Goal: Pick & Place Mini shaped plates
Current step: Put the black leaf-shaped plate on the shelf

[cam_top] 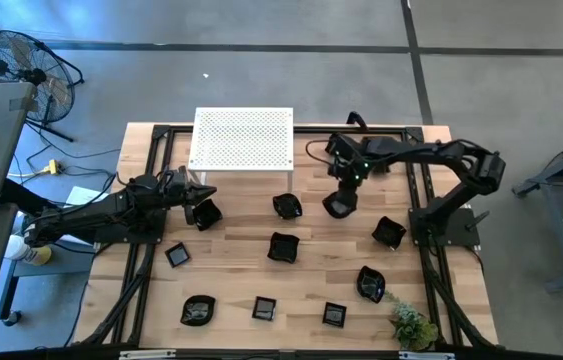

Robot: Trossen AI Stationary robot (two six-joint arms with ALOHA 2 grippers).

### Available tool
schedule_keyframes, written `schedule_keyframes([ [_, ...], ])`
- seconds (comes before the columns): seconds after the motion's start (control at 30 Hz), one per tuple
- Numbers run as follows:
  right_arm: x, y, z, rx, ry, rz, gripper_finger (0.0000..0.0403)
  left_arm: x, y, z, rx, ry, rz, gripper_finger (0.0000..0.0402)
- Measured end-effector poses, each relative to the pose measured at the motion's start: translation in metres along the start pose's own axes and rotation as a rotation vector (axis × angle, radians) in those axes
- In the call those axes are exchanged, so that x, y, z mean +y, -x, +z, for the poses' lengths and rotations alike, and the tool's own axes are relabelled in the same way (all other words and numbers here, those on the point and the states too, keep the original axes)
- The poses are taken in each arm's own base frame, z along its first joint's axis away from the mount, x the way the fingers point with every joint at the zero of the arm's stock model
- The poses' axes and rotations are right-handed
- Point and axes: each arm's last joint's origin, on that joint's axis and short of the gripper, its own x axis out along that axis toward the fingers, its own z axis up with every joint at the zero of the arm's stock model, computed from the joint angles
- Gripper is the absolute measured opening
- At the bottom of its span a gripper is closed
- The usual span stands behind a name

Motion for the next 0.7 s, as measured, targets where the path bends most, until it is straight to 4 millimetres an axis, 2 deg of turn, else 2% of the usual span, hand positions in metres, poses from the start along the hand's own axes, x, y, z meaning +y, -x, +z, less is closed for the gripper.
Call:
schedule_keyframes([
  [0.17,0.005,0.041,0.031,-0.052,0.046,-0.04,0.0003,0.0,0.0,0.001,-0.007,0.0,0.002,0.0001],
  [0.27,0.007,0.08,0.053,-0.124,0.084,-0.131,0.0003,0.0,0.0,0.001,-0.018,-0.017,0.004,0.0001],
  [0.47,0.001,0.166,0.1,-0.422,0.179,-0.255,0.0002,0.0,0.0,0.002,-0.026,-0.052,-0.005,0.0001],
  [0.57,-0.012,0.186,0.125,-0.499,0.215,-0.296,0.0001,0.0,0.0,0.002,-0.027,-0.054,-0.005,0.0001],
  [0.7,-0.035,0.191,0.161,-0.574,0.286,-0.248,0.0001,0.0,0.0,0.002,-0.03,-0.071,-0.002,0.0001],
])
